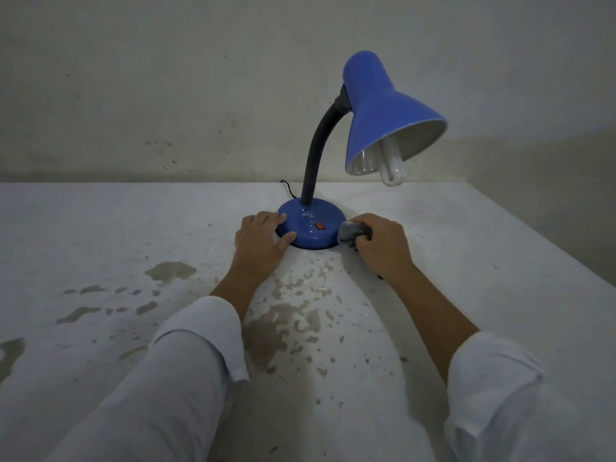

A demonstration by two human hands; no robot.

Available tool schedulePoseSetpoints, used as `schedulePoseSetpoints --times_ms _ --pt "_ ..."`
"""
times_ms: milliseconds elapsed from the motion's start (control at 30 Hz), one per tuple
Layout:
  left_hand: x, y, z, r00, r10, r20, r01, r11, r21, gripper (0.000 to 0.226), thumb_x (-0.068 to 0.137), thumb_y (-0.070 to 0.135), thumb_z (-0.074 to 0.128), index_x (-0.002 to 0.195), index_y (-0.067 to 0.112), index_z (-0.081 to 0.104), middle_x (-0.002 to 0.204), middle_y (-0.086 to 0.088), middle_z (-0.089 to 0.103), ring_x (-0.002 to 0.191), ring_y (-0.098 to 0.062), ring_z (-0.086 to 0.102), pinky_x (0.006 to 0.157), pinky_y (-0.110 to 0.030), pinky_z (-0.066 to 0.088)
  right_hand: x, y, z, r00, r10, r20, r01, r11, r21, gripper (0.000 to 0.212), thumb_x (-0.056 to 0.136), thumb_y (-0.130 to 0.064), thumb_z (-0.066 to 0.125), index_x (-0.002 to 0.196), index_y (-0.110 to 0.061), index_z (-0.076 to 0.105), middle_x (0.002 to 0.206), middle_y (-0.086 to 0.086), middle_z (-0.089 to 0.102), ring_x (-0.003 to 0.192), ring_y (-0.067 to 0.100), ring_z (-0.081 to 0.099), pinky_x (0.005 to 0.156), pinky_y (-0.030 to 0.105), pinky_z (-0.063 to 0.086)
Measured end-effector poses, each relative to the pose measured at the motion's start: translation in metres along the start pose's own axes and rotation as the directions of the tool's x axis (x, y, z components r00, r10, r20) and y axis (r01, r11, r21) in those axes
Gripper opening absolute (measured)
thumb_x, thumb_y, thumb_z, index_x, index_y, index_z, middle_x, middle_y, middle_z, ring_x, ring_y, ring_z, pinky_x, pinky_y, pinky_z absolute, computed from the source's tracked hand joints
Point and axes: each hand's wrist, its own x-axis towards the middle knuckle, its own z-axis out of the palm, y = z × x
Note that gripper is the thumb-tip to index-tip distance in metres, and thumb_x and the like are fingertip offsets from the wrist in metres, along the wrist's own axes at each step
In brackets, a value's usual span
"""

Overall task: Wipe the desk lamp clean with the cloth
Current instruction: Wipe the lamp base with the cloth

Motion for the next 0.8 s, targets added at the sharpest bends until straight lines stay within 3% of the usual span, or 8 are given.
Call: schedulePoseSetpoints --times_ms 133,267,333,400,467,567,700,800 --pt "0.0 0.0 0.0 1.0 -0.005 0.0 0.005 1.0 0.002 0.05 0.089 0.042 0.053 0.133 0.019 0.046 0.136 -0.002 0.049 0.127 -0.025 0.038 0.103 -0.037 0.033 -0.006 -0.018 0.022 0.997 0.047 0.057 -0.035 0.98 -0.195 0.03 0.089 -0.01 0.045 0.115 -0.014 0.059 0.111 0.013 0.064 0.107 0.031 0.05 0.088 0.04 0.045" --pt "0.001 -0.001 0.0 1.0 -0.005 -0.014 0.004 1.0 -0.026 0.049 0.088 0.04 0.056 0.131 0.018 0.049 0.134 -0.004 0.051 0.126 -0.026 0.039 0.103 -0.039 0.034 -0.025 -0.031 0.035 0.998 -0.047 0.038 0.056 0.963 -0.263 0.027 0.09 -0.015 0.047 0.113 -0.015 0.061 0.111 0.01 0.063 0.109 0.028 0.048 0.088 0.038 0.044" --pt "0.0 -0.001 0.0 1.0 -0.006 -0.018 0.005 1.0 -0.029 0.049 0.087 0.039 0.056 0.131 0.018 0.049 0.134 -0.004 0.051 0.126 -0.027 0.04 0.103 -0.039 0.034 -0.026 -0.026 0.027 0.986 -0.12 0.115 0.132 0.987 -0.097 0.031 0.083 -0.01 0.051 0.109 -0.017 0.066 0.104 0.007 0.066 0.103 0.024 0.055 0.086 0.028 0.048" --pt "0.0 -0.001 0.0 1.0 -0.005 -0.008 0.005 1.0 -0.024 0.049 0.088 0.039 0.055 0.132 0.018 0.048 0.135 -0.004 0.05 0.127 -0.027 0.039 0.104 -0.04 0.033 -0.026 -0.021 0.009 0.967 -0.166 0.193 0.13 0.973 0.189 0.036 0.076 0.0 0.053 0.104 -0.015 0.07 0.095 -0.001 0.066 0.09 0.014 0.06 0.074 0.003 0.044" --pt "0.0 0.0 0.0 1.0 -0.015 0.004 0.015 1.0 -0.019 0.049 0.089 0.039 0.054 0.133 0.02 0.046 0.137 -0.002 0.049 0.128 -0.026 0.038 0.105 -0.039 0.032 -0.019 -0.014 -0.005 0.984 -0.136 0.114 0.099 0.954 0.281 0.037 0.076 0.006 0.051 0.103 -0.012 0.069 0.093 -0.001 0.064 0.082 0.008 0.058 0.067 -0.004 0.039" --pt "0.0 0.0 -0.001 1.0 -0.019 0.01 0.019 1.0 -0.014 0.049 0.089 0.04 0.054 0.134 0.022 0.046 0.138 -0.001 0.048 0.129 -0.025 0.037 0.106 -0.039 0.031 -0.005 -0.004 -0.001 0.999 -0.047 -0.021 0.05 0.989 0.137 0.035 0.08 0.003 0.05 0.109 -0.011 0.065 0.107 0.01 0.067 0.093 0.019 0.059 0.08 0.012 0.039" --pt "0.001 -0.001 0.0 1.0 -0.021 0.004 0.022 1.0 -0.014 0.048 0.088 0.04 0.054 0.132 0.022 0.047 0.137 0.0 0.049 0.128 -0.024 0.037 0.105 -0.038 0.032 -0.016 -0.014 0.025 0.997 -0.072 -0.018 0.072 0.997 -0.017 0.037 0.081 -0.002 0.047 0.111 -0.015 0.064 0.117 0.01 0.061 0.107 0.029 0.051 0.092 0.04 0.046" --pt "0.001 0.0 -0.001 1.0 -0.021 0.002 0.021 1.0 -0.02 0.046 0.089 0.036 0.054 0.131 0.021 0.048 0.137 -0.002 0.049 0.128 -0.025 0.038 0.106 -0.037 0.032 -0.026 -0.021 0.023 0.981 -0.191 0.018 0.19 0.981 0.041 0.034 0.078 -0.001 0.05 0.102 -0.014 0.069 0.107 0.008 0.067 0.096 0.022 0.056 0.087 0.033 0.049"
